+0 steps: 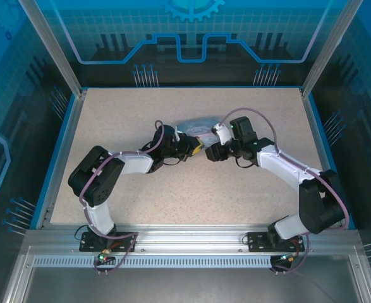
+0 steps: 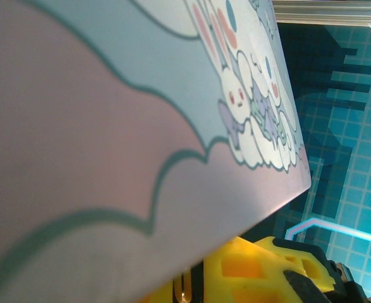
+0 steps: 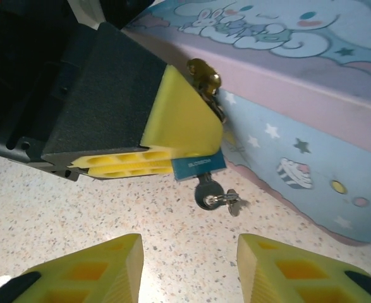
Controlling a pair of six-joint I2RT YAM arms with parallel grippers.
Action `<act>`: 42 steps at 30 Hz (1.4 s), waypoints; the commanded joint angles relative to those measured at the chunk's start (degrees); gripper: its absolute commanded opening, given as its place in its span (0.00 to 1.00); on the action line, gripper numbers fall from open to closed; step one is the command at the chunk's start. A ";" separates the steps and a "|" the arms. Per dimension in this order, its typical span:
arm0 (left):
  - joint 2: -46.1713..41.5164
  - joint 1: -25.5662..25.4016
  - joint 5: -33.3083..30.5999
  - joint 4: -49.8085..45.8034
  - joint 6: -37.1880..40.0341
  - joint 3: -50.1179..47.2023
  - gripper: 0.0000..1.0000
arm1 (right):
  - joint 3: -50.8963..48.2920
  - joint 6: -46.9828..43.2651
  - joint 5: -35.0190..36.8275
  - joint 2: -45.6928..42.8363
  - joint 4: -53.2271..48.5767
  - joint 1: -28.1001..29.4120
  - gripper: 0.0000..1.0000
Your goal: Unlock a padlock with a key
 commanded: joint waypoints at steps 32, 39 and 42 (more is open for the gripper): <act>-0.73 0.18 1.30 -1.05 0.97 2.08 0.00 | 6.80 -8.33 13.78 7.72 -2.63 7.52 0.41; -0.90 0.20 1.44 -1.32 1.06 2.21 0.00 | 6.98 -8.36 13.95 8.88 -2.38 7.52 0.38; -0.87 0.21 1.47 -1.45 1.14 2.08 0.00 | 7.40 -8.25 13.79 9.15 -2.20 7.50 0.35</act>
